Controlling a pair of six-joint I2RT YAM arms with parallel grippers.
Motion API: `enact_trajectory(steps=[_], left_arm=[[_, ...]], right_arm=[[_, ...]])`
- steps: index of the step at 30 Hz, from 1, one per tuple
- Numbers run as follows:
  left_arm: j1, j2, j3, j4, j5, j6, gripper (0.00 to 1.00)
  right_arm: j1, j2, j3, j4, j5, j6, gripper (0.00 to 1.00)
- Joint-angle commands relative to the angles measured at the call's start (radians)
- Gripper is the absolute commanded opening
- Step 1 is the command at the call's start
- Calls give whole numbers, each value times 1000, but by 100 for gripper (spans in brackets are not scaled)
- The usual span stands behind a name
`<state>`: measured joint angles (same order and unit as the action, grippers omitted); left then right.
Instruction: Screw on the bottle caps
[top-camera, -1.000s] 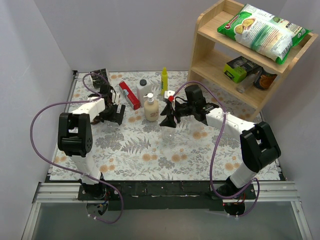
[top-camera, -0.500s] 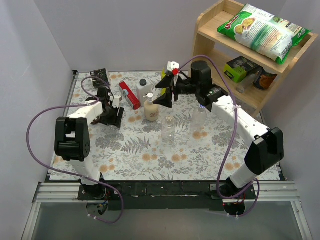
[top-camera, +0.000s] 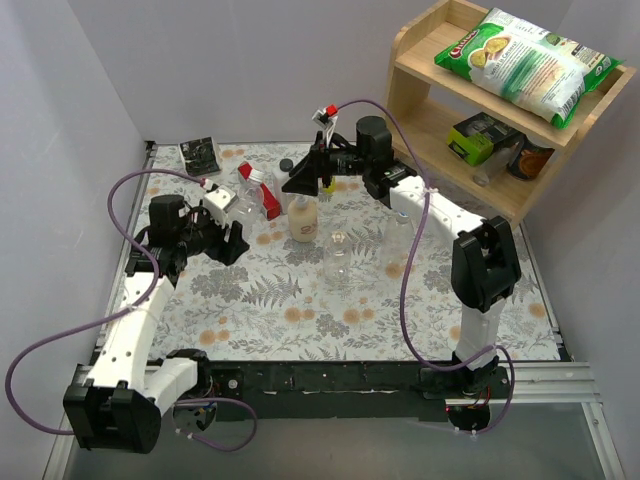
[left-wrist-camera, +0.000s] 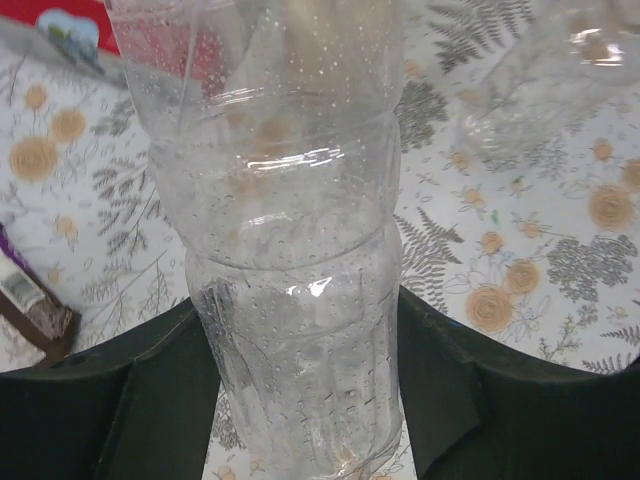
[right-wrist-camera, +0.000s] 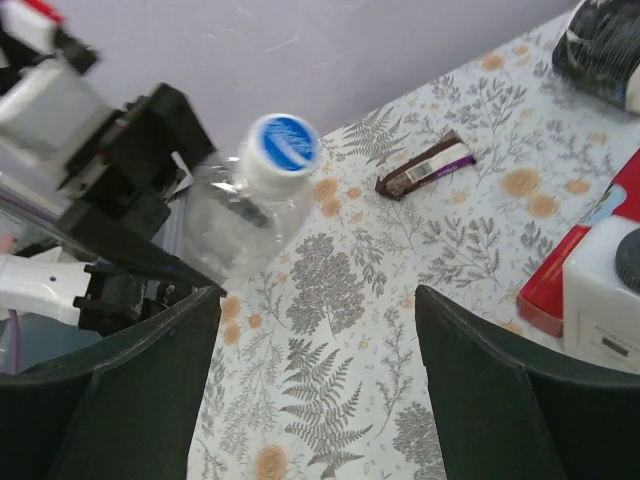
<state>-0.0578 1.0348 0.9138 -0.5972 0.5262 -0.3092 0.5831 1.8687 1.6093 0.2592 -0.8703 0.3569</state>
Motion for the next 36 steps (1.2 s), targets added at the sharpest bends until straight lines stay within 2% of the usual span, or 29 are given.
enact_trajectory(steps=[1, 11, 22, 27, 30, 34, 36], left_arm=[[1, -67, -36, 8, 173, 88, 48], [-7, -42, -7, 4, 255, 74, 47], [-23, -16, 33, 39, 281, 64, 46], [-28, -15, 37, 83, 274, 27, 45], [-33, -9, 40, 100, 274, 1, 45], [-45, -2, 39, 111, 274, -10, 45], [-59, -1, 37, 117, 273, -13, 45]], right_arm=[[12, 15, 76, 111, -27, 162, 85], [41, 49, 75, 307, -70, 330, 87], [80, 119, 164, 215, -1, 298, 86], [87, 109, 137, 183, 27, 277, 84], [87, 93, 109, 183, 31, 277, 80], [87, 81, 86, 213, 27, 266, 65], [87, 78, 78, 242, 13, 254, 52]])
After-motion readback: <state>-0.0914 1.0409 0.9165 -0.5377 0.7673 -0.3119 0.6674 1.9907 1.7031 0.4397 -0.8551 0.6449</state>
